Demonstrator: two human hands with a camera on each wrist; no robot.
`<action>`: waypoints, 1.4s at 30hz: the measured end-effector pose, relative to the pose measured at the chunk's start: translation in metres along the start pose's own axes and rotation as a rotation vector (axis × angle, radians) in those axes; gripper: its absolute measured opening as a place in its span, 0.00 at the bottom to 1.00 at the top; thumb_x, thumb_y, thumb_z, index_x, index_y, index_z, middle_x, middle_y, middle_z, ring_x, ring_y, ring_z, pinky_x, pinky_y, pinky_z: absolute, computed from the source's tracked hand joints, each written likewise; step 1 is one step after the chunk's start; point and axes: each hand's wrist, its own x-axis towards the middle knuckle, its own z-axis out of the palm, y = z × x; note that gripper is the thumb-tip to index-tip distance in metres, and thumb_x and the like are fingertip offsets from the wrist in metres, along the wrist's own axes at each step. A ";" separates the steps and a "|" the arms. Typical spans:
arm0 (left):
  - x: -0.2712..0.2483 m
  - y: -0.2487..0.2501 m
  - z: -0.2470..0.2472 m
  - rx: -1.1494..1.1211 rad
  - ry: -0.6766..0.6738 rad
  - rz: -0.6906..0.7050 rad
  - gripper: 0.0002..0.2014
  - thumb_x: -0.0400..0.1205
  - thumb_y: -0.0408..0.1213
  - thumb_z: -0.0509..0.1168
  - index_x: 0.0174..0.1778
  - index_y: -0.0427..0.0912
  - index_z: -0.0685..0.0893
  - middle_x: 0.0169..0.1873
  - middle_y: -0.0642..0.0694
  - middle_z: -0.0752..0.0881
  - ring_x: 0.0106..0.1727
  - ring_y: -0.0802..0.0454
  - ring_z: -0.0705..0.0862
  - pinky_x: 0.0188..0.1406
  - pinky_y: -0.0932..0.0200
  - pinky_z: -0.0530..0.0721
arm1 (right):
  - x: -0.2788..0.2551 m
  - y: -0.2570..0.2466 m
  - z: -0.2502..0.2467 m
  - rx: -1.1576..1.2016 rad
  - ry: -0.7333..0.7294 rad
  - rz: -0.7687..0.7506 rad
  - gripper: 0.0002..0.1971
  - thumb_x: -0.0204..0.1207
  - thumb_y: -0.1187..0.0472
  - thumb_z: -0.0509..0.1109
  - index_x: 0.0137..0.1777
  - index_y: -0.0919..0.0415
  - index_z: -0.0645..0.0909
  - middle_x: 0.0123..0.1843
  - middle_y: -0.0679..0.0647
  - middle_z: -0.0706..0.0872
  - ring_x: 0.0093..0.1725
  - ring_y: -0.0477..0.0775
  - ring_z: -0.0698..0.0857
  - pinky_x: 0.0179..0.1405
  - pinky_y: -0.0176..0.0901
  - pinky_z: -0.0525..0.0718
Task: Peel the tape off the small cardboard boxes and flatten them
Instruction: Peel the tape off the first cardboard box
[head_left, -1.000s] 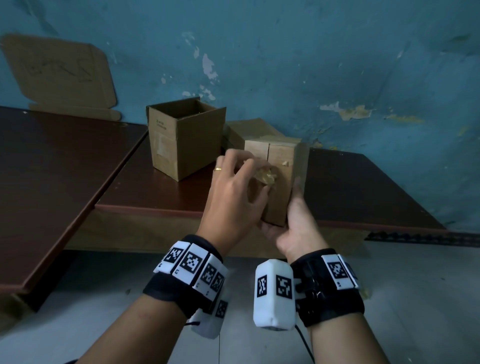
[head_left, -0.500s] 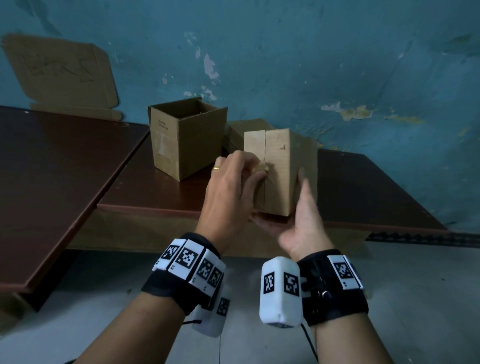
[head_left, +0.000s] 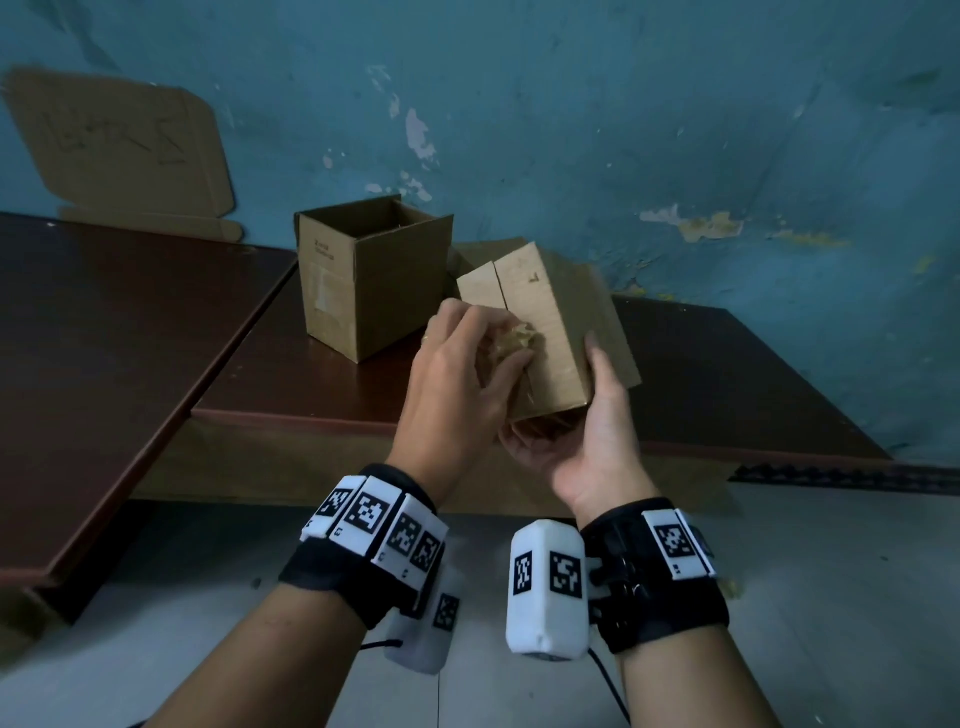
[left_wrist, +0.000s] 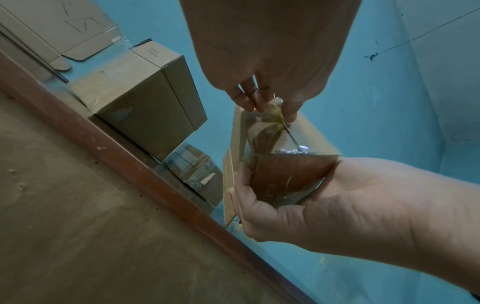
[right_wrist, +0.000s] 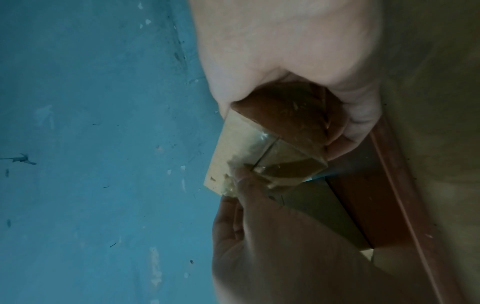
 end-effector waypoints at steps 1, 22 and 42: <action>0.001 0.001 -0.001 0.001 0.017 0.015 0.14 0.85 0.38 0.77 0.64 0.40 0.85 0.59 0.49 0.83 0.58 0.52 0.85 0.60 0.49 0.88 | 0.000 0.000 0.000 0.006 0.000 0.002 0.32 0.76 0.34 0.78 0.65 0.62 0.87 0.61 0.69 0.91 0.61 0.69 0.91 0.65 0.67 0.90; -0.002 0.002 0.000 0.126 -0.043 0.075 0.18 0.87 0.46 0.72 0.72 0.44 0.88 0.70 0.43 0.74 0.69 0.46 0.71 0.72 0.40 0.81 | 0.000 0.000 0.001 0.034 0.002 -0.009 0.32 0.77 0.32 0.75 0.63 0.61 0.89 0.57 0.67 0.94 0.58 0.67 0.93 0.62 0.63 0.92; 0.001 -0.008 0.002 0.155 -0.019 0.234 0.08 0.91 0.32 0.66 0.63 0.35 0.87 0.57 0.43 0.86 0.56 0.46 0.80 0.57 0.45 0.83 | 0.005 0.002 -0.001 0.025 0.001 0.000 0.35 0.80 0.30 0.71 0.67 0.63 0.87 0.62 0.71 0.91 0.61 0.72 0.90 0.61 0.67 0.91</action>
